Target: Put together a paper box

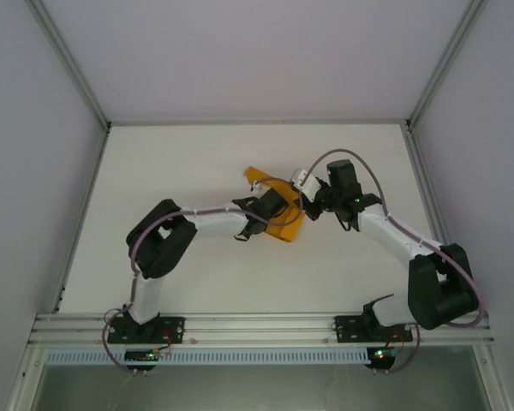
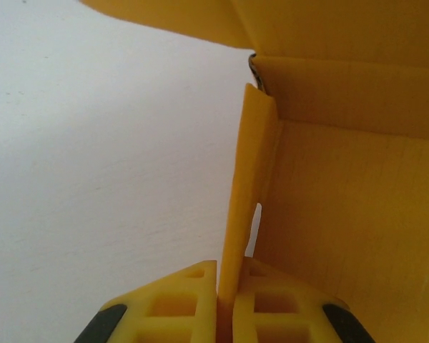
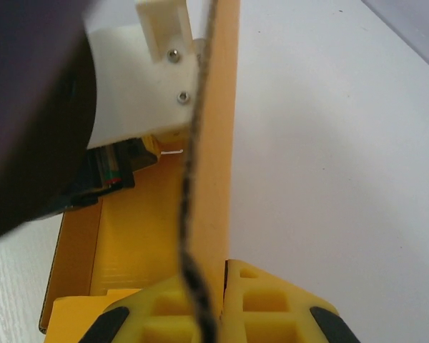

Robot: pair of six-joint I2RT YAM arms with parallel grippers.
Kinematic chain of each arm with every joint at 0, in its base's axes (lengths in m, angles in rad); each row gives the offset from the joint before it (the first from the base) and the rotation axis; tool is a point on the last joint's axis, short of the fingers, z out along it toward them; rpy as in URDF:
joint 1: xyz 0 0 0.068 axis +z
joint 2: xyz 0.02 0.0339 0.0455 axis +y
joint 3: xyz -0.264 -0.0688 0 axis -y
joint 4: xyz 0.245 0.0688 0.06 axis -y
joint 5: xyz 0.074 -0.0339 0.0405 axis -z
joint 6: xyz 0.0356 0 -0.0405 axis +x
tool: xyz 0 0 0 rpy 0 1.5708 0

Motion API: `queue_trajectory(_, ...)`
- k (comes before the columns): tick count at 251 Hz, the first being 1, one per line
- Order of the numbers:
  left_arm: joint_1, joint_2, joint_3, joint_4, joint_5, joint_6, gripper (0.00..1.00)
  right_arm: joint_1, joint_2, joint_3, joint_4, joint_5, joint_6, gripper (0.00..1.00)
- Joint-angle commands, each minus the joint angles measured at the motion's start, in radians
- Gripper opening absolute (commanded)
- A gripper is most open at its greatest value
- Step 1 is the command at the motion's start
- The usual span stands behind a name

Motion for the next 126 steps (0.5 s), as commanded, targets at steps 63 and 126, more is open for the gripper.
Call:
queue_trajectory(63,0.024,0.056,-0.062,-0.159,-0.138,-0.03,0.0,0.017,-0.037,-0.008,-0.037,-0.099,0.045,0.0)
queue_trajectory(126,0.028,-0.103,-0.121,-0.04,-0.026,-0.04,0.0,-0.027,-0.054,-0.013,0.11,0.031,0.32,0.45)
